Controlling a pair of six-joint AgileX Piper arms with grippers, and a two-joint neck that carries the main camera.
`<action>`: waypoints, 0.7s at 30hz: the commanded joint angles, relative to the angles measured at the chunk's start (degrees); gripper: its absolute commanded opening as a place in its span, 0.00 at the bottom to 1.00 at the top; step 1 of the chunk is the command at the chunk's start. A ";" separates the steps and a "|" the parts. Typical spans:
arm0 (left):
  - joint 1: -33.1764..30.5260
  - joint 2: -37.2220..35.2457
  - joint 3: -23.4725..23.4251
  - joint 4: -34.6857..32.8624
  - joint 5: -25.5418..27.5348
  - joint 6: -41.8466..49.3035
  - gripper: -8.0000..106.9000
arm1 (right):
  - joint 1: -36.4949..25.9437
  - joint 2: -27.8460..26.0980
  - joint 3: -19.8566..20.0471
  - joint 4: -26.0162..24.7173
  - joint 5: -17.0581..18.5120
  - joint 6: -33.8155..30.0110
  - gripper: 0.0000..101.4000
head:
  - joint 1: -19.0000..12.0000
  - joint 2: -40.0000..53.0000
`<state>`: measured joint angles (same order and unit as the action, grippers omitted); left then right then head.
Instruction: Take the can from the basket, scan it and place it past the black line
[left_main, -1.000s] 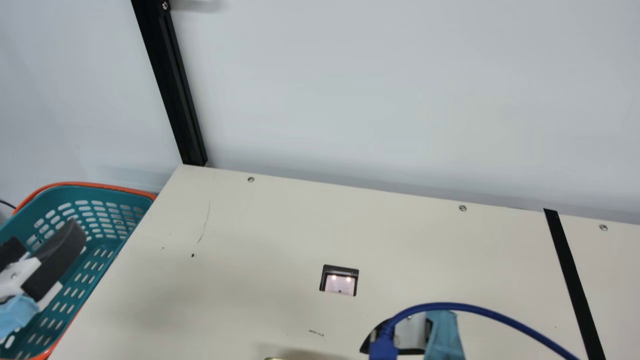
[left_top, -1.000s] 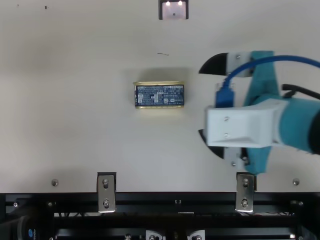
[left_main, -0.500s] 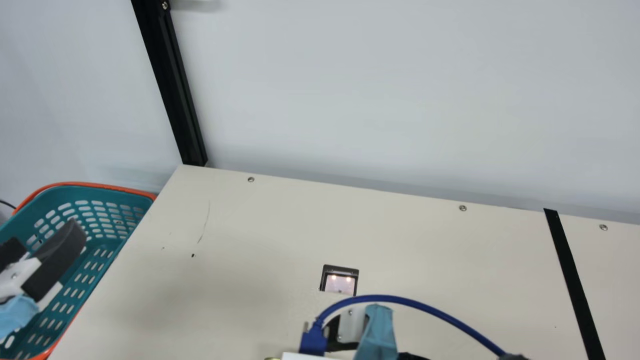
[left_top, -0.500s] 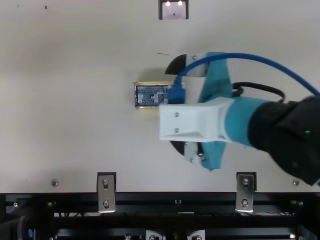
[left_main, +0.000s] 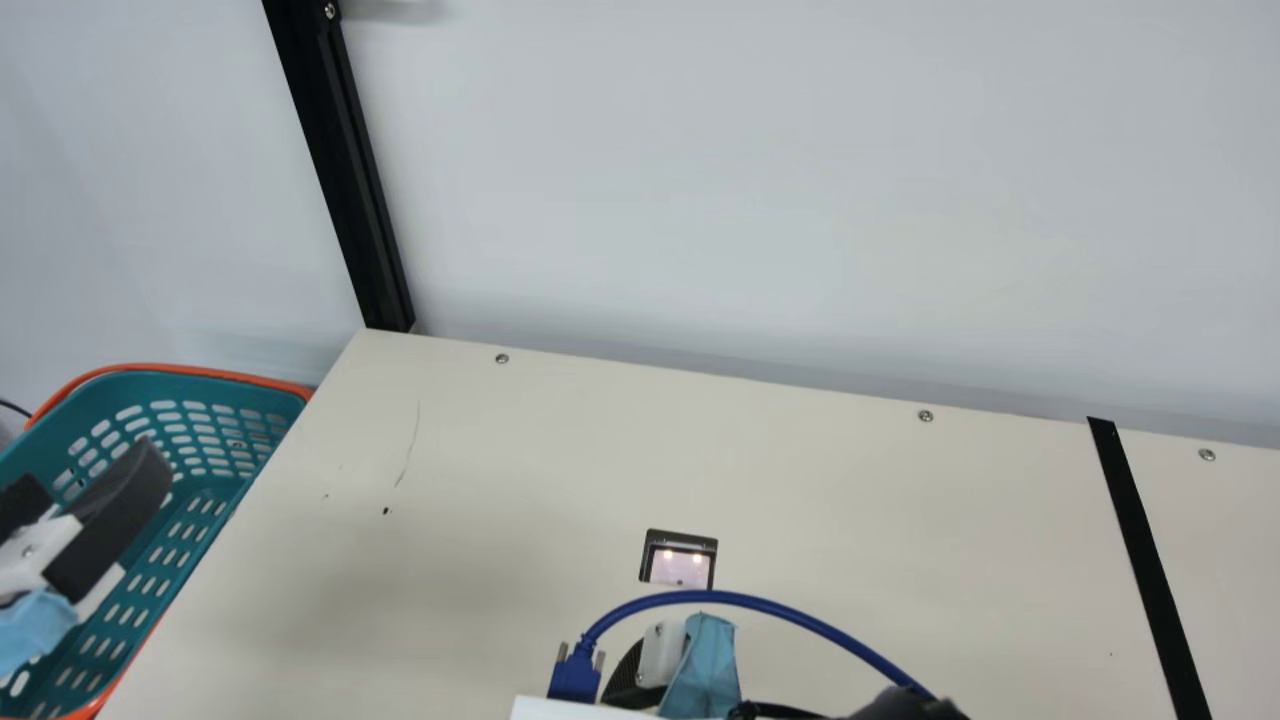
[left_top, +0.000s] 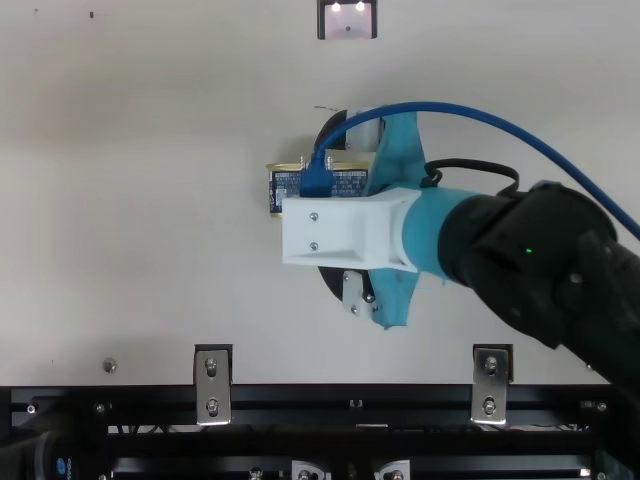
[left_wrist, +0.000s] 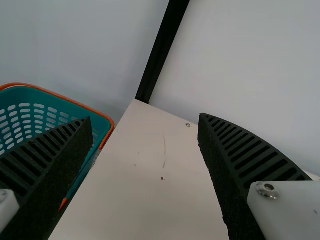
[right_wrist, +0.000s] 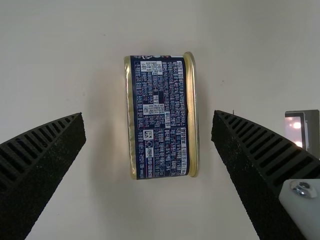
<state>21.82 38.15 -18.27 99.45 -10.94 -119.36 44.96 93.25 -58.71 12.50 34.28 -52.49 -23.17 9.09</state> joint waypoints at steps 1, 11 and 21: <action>0.00 0.00 0.00 0.00 0.00 0.00 0.85 | 0.02 0.58 -0.06 -1.21 -0.37 0.87 1.00 | -1.83 -0.25; 0.00 0.00 0.00 0.00 0.00 0.00 0.85 | -0.28 3.34 -0.85 -2.83 -1.58 2.91 0.68 | -1.83 -0.25; 0.00 0.00 0.00 0.00 0.00 0.00 0.85 | -0.99 4.37 -1.30 -2.27 -2.48 3.58 0.00 | -1.83 -0.25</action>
<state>21.82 38.15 -18.27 99.45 -10.94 -119.36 43.97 97.60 -60.01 10.16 32.01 -48.76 -22.87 9.09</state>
